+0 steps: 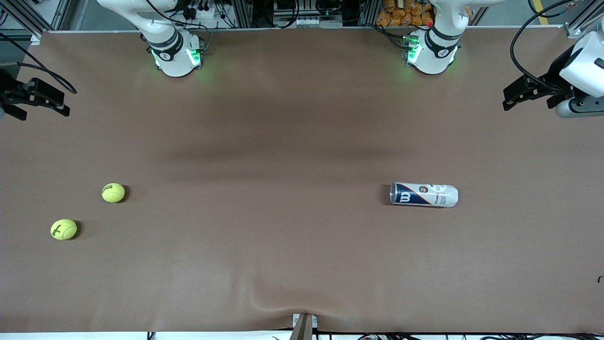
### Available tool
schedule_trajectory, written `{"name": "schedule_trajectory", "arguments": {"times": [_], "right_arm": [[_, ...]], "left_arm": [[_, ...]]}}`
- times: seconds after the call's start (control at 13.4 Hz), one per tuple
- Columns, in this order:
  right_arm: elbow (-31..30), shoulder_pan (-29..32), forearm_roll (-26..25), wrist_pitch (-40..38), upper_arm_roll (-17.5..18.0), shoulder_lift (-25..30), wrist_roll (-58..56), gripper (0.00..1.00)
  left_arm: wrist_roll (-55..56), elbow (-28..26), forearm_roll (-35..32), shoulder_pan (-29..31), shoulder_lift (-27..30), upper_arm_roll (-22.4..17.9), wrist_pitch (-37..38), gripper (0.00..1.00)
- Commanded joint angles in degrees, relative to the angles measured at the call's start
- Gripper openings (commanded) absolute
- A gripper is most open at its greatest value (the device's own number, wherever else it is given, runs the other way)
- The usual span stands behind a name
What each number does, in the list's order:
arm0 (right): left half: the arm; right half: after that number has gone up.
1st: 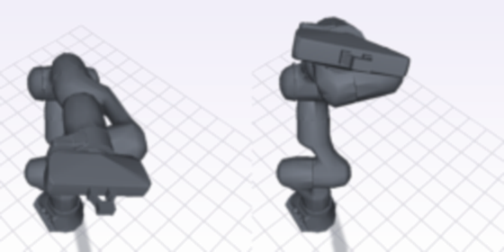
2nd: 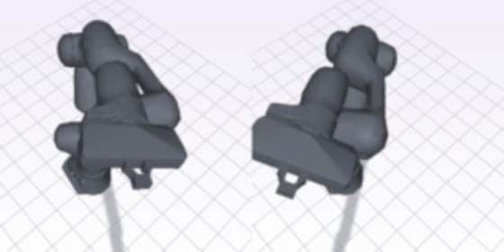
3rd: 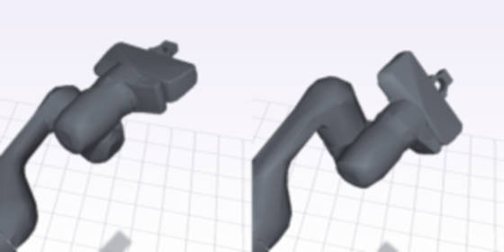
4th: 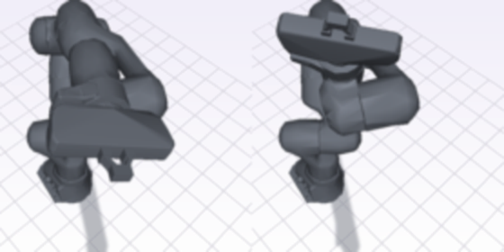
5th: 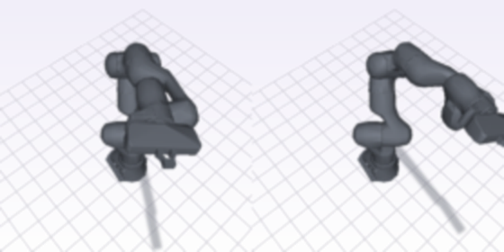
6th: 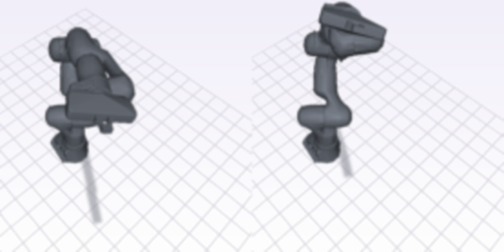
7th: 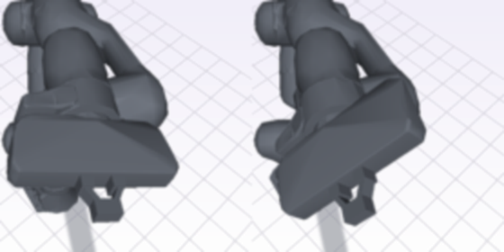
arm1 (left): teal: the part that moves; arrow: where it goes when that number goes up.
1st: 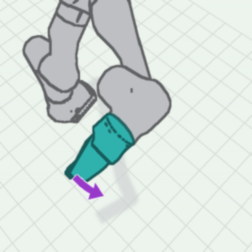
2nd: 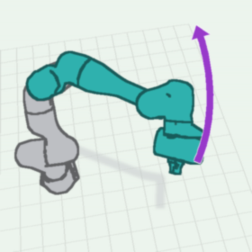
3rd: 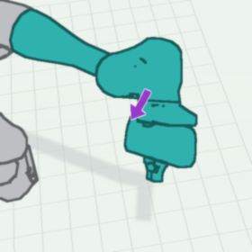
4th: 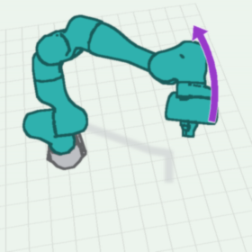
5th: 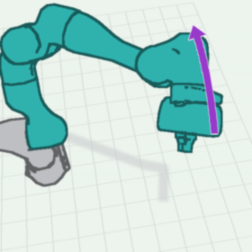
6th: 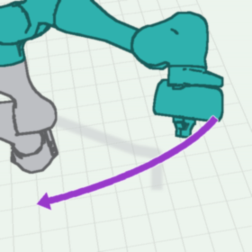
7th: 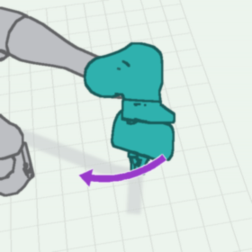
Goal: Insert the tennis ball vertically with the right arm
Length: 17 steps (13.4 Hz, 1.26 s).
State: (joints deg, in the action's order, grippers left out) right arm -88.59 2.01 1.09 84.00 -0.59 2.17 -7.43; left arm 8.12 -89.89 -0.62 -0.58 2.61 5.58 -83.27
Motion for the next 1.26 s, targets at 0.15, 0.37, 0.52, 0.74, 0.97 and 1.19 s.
{"name": "schedule_trajectory", "arguments": {"times": [0.15,0.37,0.52,0.74,0.97,1.19], "right_arm": [[-0.26,1.42,0.32,-0.59,1.03,0.99,0.31,1.00],[-0.26,1.42,0.41,-0.51,1.03,0.99,0.31,1.00],[-0.35,1.42,0.41,-0.59,1.03,0.99,0.31,1.00],[-0.35,1.42,0.41,-0.59,1.03,0.99,0.31,1.00],[-0.35,1.42,0.41,-0.59,1.03,0.99,0.31,1.00],[-0.35,1.42,0.41,-0.68,1.03,0.99,0.31,1.00]], "left_arm": [[-0.47,2.26,0.26,0.23,-1.65,-0.13,0.83,1.00],[-0.39,3.32,0.26,0.23,-2.00,-0.13,0.92,1.00],[0.49,3.49,0.18,0.14,-2.08,-0.13,0.83,1.00],[0.14,3.67,0.18,0.32,-2.00,-0.13,0.83,1.00],[0.05,3.67,0.44,0.23,-1.65,-0.13,0.92,1.00],[-0.03,3.67,0.61,0.32,-1.82,-0.04,0.83,1.00]]}}
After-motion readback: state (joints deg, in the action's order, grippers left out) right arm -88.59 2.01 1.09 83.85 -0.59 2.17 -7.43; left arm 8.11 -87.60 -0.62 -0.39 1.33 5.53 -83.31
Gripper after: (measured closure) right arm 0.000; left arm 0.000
